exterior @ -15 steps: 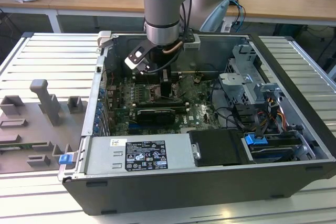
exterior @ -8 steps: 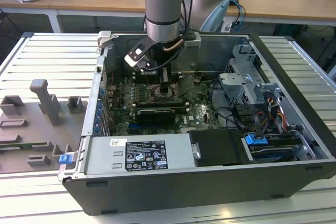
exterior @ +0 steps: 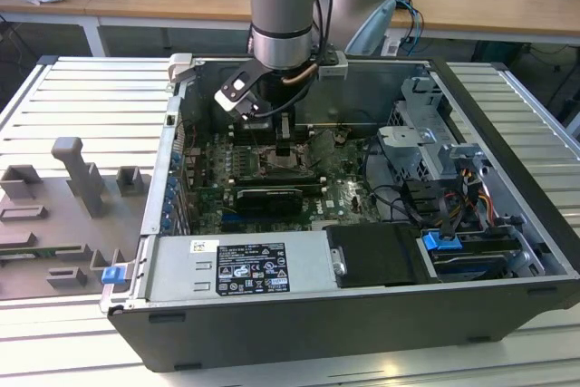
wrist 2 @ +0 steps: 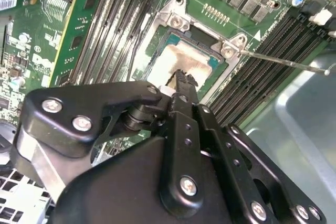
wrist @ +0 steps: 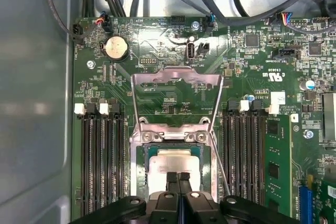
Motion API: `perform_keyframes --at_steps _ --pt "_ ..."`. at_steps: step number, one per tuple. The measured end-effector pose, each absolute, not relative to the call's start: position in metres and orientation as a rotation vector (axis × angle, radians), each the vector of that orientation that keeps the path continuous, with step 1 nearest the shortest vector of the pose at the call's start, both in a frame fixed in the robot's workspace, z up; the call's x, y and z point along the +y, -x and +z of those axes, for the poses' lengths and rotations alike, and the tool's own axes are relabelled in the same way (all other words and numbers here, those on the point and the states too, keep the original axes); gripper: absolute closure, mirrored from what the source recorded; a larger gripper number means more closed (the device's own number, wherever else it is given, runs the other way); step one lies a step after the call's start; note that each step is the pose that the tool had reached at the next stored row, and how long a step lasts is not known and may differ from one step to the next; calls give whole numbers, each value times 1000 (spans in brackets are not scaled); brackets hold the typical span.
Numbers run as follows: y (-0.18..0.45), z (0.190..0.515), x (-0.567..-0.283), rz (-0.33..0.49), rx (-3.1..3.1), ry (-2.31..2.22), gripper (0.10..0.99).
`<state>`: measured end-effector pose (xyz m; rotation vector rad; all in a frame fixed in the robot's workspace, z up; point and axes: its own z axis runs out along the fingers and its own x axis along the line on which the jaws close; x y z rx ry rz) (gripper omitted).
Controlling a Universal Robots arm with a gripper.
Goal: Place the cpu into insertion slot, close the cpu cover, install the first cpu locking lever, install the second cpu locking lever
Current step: 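Close the cpu cover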
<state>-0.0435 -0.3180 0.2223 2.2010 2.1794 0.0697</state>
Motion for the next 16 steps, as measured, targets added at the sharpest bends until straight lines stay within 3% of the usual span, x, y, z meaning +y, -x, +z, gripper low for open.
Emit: perform_keyframes --at_steps 16 --pt "35 233 -319 62 2197 -2220 980"
